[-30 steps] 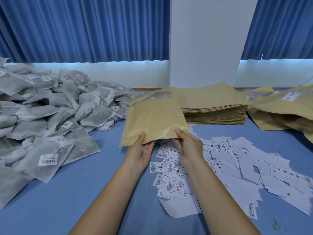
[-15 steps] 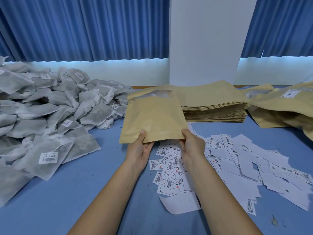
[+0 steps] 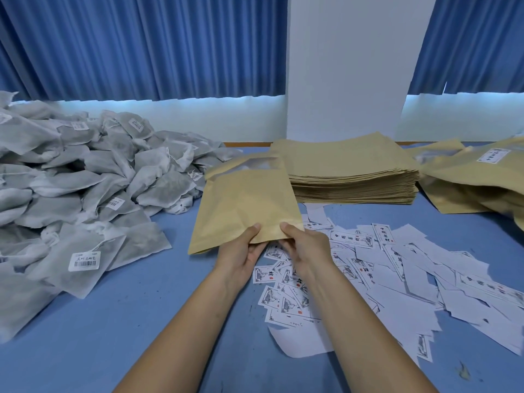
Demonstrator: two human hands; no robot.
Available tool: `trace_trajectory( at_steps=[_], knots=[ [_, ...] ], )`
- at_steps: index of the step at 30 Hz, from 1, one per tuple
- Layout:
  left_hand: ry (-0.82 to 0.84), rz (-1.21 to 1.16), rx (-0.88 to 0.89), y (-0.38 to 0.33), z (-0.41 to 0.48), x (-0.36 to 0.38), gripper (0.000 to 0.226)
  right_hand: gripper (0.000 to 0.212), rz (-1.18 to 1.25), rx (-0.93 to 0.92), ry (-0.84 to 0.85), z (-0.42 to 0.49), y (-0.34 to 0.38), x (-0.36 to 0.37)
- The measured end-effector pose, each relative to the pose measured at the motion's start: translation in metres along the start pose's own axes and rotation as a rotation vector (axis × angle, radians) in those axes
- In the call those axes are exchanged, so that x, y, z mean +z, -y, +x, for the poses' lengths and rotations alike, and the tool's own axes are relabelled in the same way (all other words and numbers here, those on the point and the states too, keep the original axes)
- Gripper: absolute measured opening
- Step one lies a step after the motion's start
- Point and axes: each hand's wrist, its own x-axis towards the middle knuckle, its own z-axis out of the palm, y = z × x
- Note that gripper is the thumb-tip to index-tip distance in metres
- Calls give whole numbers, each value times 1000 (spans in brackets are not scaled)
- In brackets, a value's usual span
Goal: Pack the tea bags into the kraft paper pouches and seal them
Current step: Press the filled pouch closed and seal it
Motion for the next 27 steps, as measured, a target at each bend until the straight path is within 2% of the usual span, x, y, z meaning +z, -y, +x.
trace_trajectory(
  at_steps=[6, 11, 17, 22, 27],
  knots=[
    [-52, 114, 9, 1, -3, -1, 31, 11, -7, -49, -69, -1, 0, -1],
    [-31, 132, -8, -3, -7, 0, 21, 10, 42, 9, 17, -5, -3, 4],
    [-96, 116, 23, -8, -8, 0, 24, 13, 20, -30, -48, -5, -3, 4],
    [-103, 122, 11, -9, -9, 0, 17, 14, 42, -2, 9, -9, -7, 7],
    [-90, 101, 66, -2, -14, 4, 20, 21, 17, -61, -81, -6, -9, 8]
  ],
)
